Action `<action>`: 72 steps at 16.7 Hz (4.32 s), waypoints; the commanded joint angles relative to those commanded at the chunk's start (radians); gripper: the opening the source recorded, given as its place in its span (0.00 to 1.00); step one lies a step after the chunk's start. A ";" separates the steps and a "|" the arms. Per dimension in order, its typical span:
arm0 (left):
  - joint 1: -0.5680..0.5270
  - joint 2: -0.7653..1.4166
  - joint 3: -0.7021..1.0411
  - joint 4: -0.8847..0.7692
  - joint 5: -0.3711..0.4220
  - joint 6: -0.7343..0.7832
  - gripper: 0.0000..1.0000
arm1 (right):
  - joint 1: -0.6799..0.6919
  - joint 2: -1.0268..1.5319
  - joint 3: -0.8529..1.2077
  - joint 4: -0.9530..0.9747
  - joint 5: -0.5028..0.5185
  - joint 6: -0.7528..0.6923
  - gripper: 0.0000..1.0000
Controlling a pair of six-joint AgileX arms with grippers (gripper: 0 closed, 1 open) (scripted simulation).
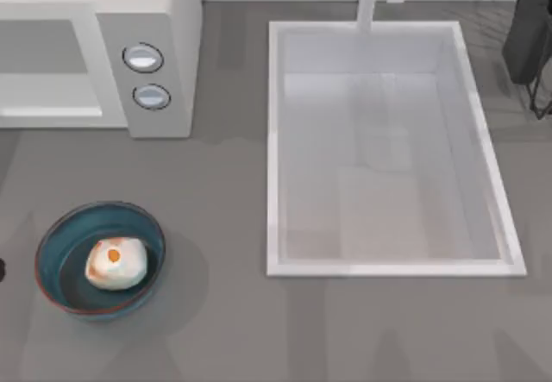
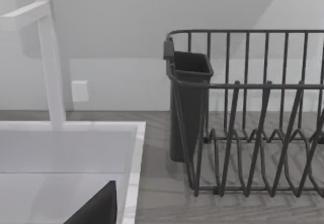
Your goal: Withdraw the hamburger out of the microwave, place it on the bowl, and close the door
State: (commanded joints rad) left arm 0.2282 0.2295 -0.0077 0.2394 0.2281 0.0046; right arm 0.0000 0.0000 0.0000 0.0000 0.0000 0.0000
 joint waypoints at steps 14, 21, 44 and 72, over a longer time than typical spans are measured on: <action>-0.157 0.261 -0.030 0.295 -0.156 0.004 0.00 | 0.000 0.000 0.000 0.000 0.000 0.000 1.00; -0.201 0.332 -0.042 0.377 -0.200 0.004 0.00 | 0.000 0.000 0.000 0.000 0.000 0.000 1.00; 0.785 1.469 1.353 -0.913 0.424 0.860 0.00 | 0.000 0.000 0.000 0.000 0.000 0.000 1.00; 0.765 1.546 1.025 -0.567 0.419 0.863 0.00 | 0.000 0.000 0.000 0.000 0.000 0.000 1.00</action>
State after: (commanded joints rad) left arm 0.9927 1.7760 1.0171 -0.3274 0.6469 0.8678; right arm 0.0000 0.0000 0.0000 0.0000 0.0000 0.0000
